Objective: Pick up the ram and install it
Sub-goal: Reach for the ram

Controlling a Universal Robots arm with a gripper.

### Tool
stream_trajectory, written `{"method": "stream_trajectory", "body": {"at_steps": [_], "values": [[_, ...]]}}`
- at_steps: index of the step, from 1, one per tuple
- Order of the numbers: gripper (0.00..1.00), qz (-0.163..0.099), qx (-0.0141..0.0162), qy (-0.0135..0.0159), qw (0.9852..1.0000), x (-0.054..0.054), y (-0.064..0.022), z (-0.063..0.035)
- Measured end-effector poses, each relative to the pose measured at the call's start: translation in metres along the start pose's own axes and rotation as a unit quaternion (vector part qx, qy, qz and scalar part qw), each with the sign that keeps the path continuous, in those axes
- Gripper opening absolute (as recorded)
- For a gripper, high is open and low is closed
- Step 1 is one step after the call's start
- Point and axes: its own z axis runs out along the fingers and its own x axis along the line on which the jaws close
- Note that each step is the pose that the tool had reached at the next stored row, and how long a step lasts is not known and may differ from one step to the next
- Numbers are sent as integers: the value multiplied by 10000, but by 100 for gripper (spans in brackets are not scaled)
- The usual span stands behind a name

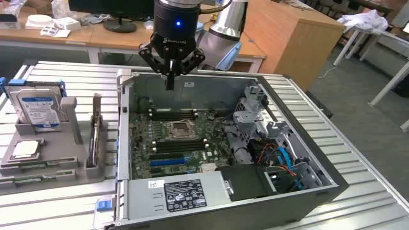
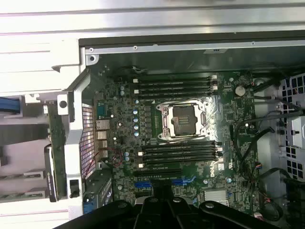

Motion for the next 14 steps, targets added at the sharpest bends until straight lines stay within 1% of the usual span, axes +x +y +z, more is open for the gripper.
{"method": "stream_trajectory", "body": {"at_steps": [11,14], "values": [[10,0,1,0,10000,0,0,0],[10,0,-1,-1,10000,17,-1,3]]}}
